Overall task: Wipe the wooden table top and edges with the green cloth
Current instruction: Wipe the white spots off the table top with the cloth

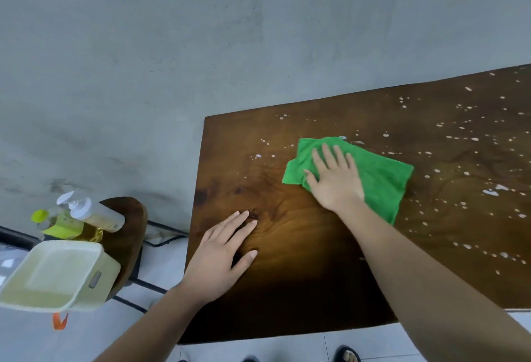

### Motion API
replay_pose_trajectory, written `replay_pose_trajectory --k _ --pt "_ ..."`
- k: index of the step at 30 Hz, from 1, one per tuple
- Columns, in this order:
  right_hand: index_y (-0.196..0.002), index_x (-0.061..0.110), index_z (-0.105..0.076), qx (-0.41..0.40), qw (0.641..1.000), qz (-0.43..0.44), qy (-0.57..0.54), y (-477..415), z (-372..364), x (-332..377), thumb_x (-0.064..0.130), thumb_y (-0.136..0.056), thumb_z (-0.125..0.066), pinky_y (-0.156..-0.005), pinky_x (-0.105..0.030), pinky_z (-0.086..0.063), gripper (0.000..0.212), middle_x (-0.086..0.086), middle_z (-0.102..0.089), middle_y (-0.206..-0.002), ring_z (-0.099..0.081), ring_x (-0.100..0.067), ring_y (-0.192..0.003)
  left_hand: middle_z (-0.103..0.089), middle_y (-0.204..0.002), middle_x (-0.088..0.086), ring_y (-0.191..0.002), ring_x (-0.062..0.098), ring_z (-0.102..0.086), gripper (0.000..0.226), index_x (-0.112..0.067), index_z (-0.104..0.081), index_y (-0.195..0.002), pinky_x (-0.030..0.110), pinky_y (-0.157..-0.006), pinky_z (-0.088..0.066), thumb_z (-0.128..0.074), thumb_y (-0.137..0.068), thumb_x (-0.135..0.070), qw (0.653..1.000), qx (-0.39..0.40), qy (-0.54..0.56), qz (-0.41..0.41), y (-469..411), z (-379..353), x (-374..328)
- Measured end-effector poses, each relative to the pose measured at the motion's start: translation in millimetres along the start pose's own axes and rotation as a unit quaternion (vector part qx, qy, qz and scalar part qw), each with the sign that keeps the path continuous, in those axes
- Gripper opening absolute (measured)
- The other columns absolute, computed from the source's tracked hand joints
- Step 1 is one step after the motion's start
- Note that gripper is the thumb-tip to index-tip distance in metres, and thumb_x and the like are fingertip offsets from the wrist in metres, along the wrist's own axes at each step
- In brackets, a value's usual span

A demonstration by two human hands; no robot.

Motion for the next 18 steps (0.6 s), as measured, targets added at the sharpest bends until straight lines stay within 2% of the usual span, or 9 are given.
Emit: replay_pose_trajectory --k 4,10,15,18 --pt "-0.175 0.032 0.006 0.016 0.997 0.079 -0.002 -9 -11 86 0.068 -0.108 0.003 -0.136 -0.054 0.003 0.076 0.0 0.012 -0.183 0.013 -0.028 -0.17 -0.013 -0.182 -0.027 -0.168 -0.005 0.0 0.065 -0.049 -0.03 -0.172 0.035 -0.135 -0.011 -0.034 -0.112 -0.072 0.998 0.022 0.008 -0.057 -10 5 11" --pt "-0.175 0.034 0.004 0.021 0.991 0.135 0.013 -32 -21 163 0.069 -0.109 -0.003 -0.136 -0.054 0.004 0.075 0.001 0.009 -0.184 0.012 -0.026 -0.17 -0.023 -0.182 -0.02 -0.17 0.003 -0.009 0.062 -0.046 -0.034 -0.171 0.034 -0.134 -0.015 -0.042 -0.113 -0.067 0.989 0.03 -0.008 -0.146 -39 17 48" --pt "-0.175 0.039 -0.008 0.012 0.99 0.14 -0.019 -42 -21 167 0.072 -0.109 -0.009 -0.137 -0.049 0.003 0.074 0.007 0.0 -0.184 0.006 -0.018 -0.17 -0.033 -0.178 -0.011 -0.168 0.012 -0.024 0.062 -0.039 -0.039 -0.171 0.041 -0.135 -0.025 -0.045 -0.114 -0.063 0.978 0.035 -0.001 -0.208 -70 20 56" --pt "-0.175 0.041 -0.011 0.003 0.994 0.099 -0.038 -53 -17 133 0.076 -0.108 -0.011 -0.137 -0.045 0.003 0.076 0.008 -0.001 -0.184 0.005 -0.015 -0.17 -0.025 -0.182 -0.012 -0.17 0.008 -0.014 0.063 -0.042 -0.034 -0.172 0.035 -0.136 -0.014 -0.043 -0.114 -0.064 0.971 0.051 -0.004 -0.234 -87 19 47"
Point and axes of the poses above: each hand's wrist, its own y-axis away from the middle knuckle, its own z-axis out of the back of the hand, x = y × z, the point moved 6 cm from there along -y, towards the middle knuckle
